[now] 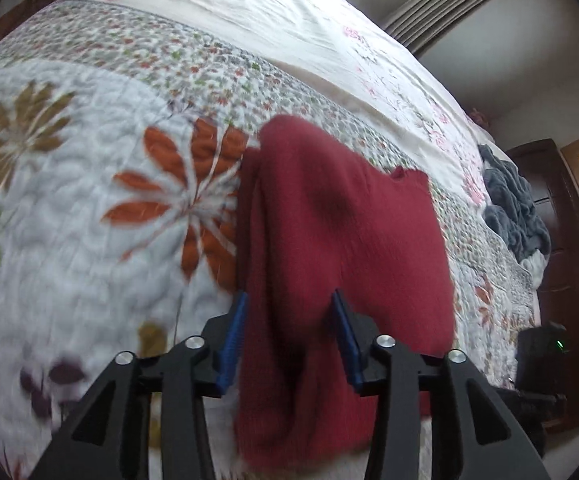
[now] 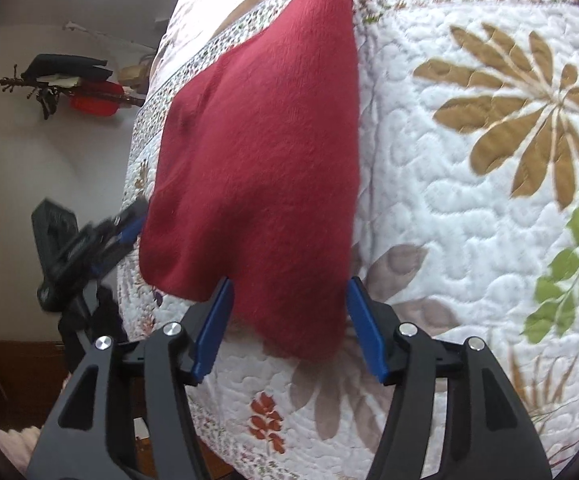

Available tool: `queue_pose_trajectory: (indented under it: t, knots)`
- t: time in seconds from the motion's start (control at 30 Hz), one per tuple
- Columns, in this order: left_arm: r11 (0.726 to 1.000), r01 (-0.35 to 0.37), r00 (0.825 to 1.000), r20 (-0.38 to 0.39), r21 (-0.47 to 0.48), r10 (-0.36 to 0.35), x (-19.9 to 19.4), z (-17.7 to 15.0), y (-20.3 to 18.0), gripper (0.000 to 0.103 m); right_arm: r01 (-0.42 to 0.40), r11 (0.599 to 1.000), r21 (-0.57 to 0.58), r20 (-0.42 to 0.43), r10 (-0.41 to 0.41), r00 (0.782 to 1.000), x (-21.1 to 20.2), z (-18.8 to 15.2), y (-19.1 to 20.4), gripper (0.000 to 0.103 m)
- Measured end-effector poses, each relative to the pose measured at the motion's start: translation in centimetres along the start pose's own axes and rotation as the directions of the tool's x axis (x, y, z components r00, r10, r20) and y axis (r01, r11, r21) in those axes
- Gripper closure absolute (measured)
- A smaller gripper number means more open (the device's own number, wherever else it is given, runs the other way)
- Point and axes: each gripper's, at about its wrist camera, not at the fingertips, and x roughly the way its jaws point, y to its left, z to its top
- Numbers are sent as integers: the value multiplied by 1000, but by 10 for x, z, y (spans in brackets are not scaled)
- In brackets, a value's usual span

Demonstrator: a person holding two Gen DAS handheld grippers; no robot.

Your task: Fold small clothes

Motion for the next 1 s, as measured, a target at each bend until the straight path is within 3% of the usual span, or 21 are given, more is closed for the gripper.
queue_pose_trajectory:
  t: [0.17,0.23,0.27,0.3,0.4,0.5,0.6,0.73,0.87,0.97,1.0]
  knots:
    - [999,14,998,-58,-32,-16,4,-27,-4,57,11,1000,7,-27,-11,1000,14,0,4,42]
    - [1000,-12,998,-55,-22,11,11,-31,-4,60,25,1000,4,-52,-25,998,23,0,6,42]
    - [999,-26,998,-57,-19,24,14,-32,-4,68,41,999,6,-69,-40,997,28,0,5,43]
    - [999,-30,998,-55,-20,29,17,-30,-3,81,43,999,11,-79,-42,996,31,2,5,51]
    - [999,-10,998,-57,-46,7,17,-26,2,93,41,999,-5,-82,-41,996,31,2,7,78]
    - [999,14,999,-43,-43,-16,5,-26,4,94,-28,1000,-6,-47,27,999,9,1,10,84]
    - [999,21,998,-59,-43,-24,6,-31,13,94,-25,1000,-9,-40,25,999,0,-2,6,85]
    - [999,13,996,-88,-49,-17,24,-39,24,94,57,998,-26,-80,-59,995,21,-7,-4,85]
    - [999,7,995,-99,-35,-11,30,-39,24,92,78,997,-24,-96,-80,992,30,-5,-14,84]
    - [999,15,993,-117,-33,-19,23,-33,19,88,81,995,-52,-109,-86,990,25,-1,-6,77]
    - [999,28,992,-119,-41,-33,18,-31,19,83,91,994,-62,-103,-97,990,19,0,-3,67]
